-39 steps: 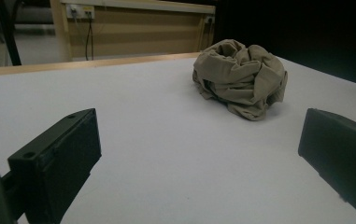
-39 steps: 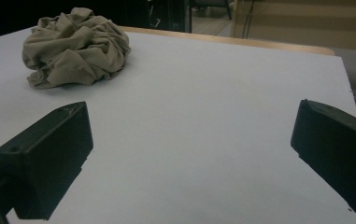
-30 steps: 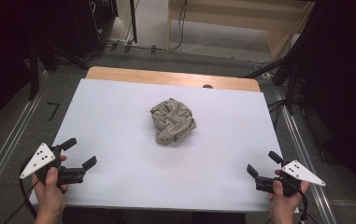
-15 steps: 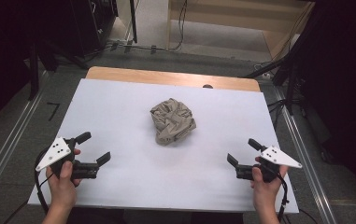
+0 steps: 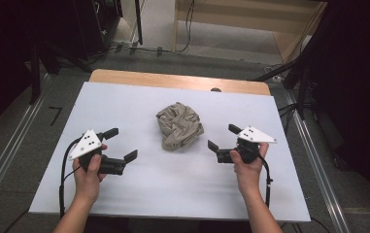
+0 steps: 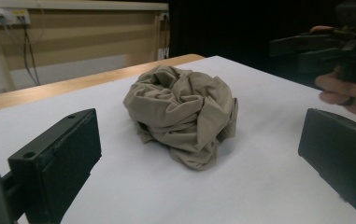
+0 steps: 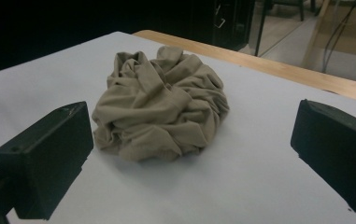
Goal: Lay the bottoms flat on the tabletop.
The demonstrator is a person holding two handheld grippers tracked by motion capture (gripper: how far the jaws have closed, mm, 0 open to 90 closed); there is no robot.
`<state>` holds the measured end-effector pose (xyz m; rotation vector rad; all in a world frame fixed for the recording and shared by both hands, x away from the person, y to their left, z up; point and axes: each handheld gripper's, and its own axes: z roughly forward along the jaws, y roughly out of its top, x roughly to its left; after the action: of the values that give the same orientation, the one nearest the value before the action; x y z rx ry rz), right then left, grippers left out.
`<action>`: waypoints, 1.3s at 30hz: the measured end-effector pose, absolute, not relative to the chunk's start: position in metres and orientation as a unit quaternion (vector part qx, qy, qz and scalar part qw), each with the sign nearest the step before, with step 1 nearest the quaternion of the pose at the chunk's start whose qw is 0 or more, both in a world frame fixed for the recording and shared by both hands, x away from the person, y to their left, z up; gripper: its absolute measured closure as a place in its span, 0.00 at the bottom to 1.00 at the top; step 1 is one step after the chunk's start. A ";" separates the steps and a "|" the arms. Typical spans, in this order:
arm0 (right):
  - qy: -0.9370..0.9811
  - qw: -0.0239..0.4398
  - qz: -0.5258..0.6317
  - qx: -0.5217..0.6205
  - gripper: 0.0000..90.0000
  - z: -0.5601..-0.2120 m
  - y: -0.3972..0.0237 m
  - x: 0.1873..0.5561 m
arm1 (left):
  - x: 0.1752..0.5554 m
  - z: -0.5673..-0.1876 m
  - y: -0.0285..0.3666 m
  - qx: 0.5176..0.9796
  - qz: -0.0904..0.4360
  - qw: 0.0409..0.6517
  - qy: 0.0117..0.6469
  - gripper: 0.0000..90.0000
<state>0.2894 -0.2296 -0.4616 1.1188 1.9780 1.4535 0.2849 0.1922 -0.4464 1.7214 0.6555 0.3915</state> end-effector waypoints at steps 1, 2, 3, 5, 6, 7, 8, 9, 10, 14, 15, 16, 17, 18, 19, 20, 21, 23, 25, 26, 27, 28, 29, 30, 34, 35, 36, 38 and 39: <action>0.715 0.220 0.526 0.405 0.00 -0.462 -0.230 0.289 | 0.288 -0.447 0.188 0.740 0.165 0.589 0.280 0.00; 0.718 0.215 0.523 0.406 0.00 -0.463 -0.225 0.295 | 0.290 -0.447 0.184 0.742 0.162 0.588 0.278 0.00; 0.723 0.208 0.515 0.411 0.00 -0.467 -0.215 0.308 | 0.296 -0.448 0.176 0.747 0.158 0.584 0.276 0.00; 0.725 0.204 0.511 0.413 0.00 -0.469 -0.209 0.314 | 0.299 -0.449 0.171 0.749 0.154 0.583 0.275 0.00; 0.722 0.199 0.510 0.422 0.10 -0.476 -0.199 0.322 | 0.302 -0.450 0.166 0.753 0.151 0.580 0.272 0.00; 0.722 0.199 0.510 0.422 0.10 -0.476 -0.199 0.322 | 0.305 -0.451 0.162 0.755 0.145 0.580 0.270 0.00; 0.724 0.195 0.506 0.427 0.11 -0.479 -0.193 0.327 | 0.308 -0.452 0.158 0.757 0.141 0.579 0.269 0.00; 0.723 0.186 0.505 0.433 0.17 -0.482 -0.188 0.330 | 0.310 -0.452 0.154 0.757 0.138 0.578 0.271 0.00; 0.723 0.181 0.503 0.437 0.23 -0.485 -0.183 0.334 | 0.313 -0.453 0.150 0.759 0.135 0.577 0.271 0.00; 0.749 0.172 0.467 0.438 0.51 -0.497 -0.162 0.341 | 0.324 -0.457 0.135 0.760 0.124 0.574 0.279 0.00; 0.759 0.170 0.455 0.435 0.58 -0.500 -0.157 0.341 | 0.326 -0.458 0.132 0.760 0.125 0.573 0.281 0.00; 0.762 0.172 0.451 0.432 0.66 -0.501 -0.155 0.341 | 0.328 -0.459 0.129 0.757 0.126 0.572 0.289 0.02; 0.767 0.170 0.450 0.425 0.77 -0.502 -0.152 0.339 | 0.330 -0.460 0.127 0.751 0.125 0.578 0.294 0.07; 0.773 0.166 0.448 0.416 0.84 -0.503 -0.151 0.337 | 0.332 -0.461 0.126 0.746 0.122 0.585 0.295 0.10; 0.776 0.165 0.456 0.403 0.91 -0.502 -0.148 0.329 | 0.335 -0.462 0.125 0.744 0.120 0.584 0.302 0.15; 0.777 0.167 0.460 0.396 0.92 -0.501 -0.146 0.322 | 0.338 -0.463 0.123 0.742 0.117 0.581 0.314 0.16; 0.777 0.167 0.460 0.396 0.92 -0.501 -0.146 0.322 | 0.342 -0.464 0.122 0.743 0.110 0.578 0.318 0.16; 0.781 0.173 0.470 0.374 0.93 -0.498 -0.141 0.307 | 0.347 -0.466 0.120 0.746 0.110 0.568 0.329 0.20; 0.787 0.173 0.477 0.350 0.93 -0.495 -0.135 0.288 | 0.350 -0.469 0.118 0.748 0.102 0.563 0.336 0.21; 0.792 0.170 0.479 0.337 0.93 -0.494 -0.131 0.278 | 0.352 -0.472 0.115 0.754 0.104 0.550 0.343 0.22; 0.798 0.168 0.482 0.320 0.93 -0.494 -0.126 0.265 | 0.354 -0.474 0.114 0.758 0.105 0.541 0.349 0.22; 0.801 0.163 0.484 0.312 0.93 -0.494 -0.123 0.257 | 0.356 -0.478 0.113 0.760 0.101 0.530 0.363 0.24; 0.805 0.156 0.489 0.299 0.93 -0.495 -0.120 0.246 | 0.358 -0.481 0.112 0.761 0.097 0.522 0.374 0.26; 0.808 0.149 0.493 0.285 0.93 -0.496 -0.116 0.235 | 0.360 -0.484 0.112 0.762 0.094 0.518 0.377 0.26; 0.835 0.115 0.481 0.242 0.92 -0.501 -0.104 0.204 | 0.367 -0.492 0.110 0.766 0.093 0.510 0.381 0.39; 0.839 0.106 0.480 0.231 0.90 -0.503 -0.103 0.199 | 0.367 -0.492 0.110 0.765 0.101 0.507 0.385 0.52; 0.840 0.101 0.483 0.223 0.81 -0.503 -0.104 0.196 | 0.368 -0.492 0.112 0.765 0.096 0.504 0.389 0.65; 0.834 0.097 0.501 0.208 0.54 -0.500 -0.109 0.196 | 0.369 -0.491 0.114 0.767 0.098 0.495 0.397 0.94; 0.819 0.124 0.512 0.227 0.42 -0.494 -0.119 0.203 | 0.368 -0.490 0.116 0.767 0.098 0.494 0.397 1.00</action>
<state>0.2029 -0.1189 -0.4938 0.6626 2.3877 1.4924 0.3684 0.1163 -0.4895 1.8599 0.9636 0.2367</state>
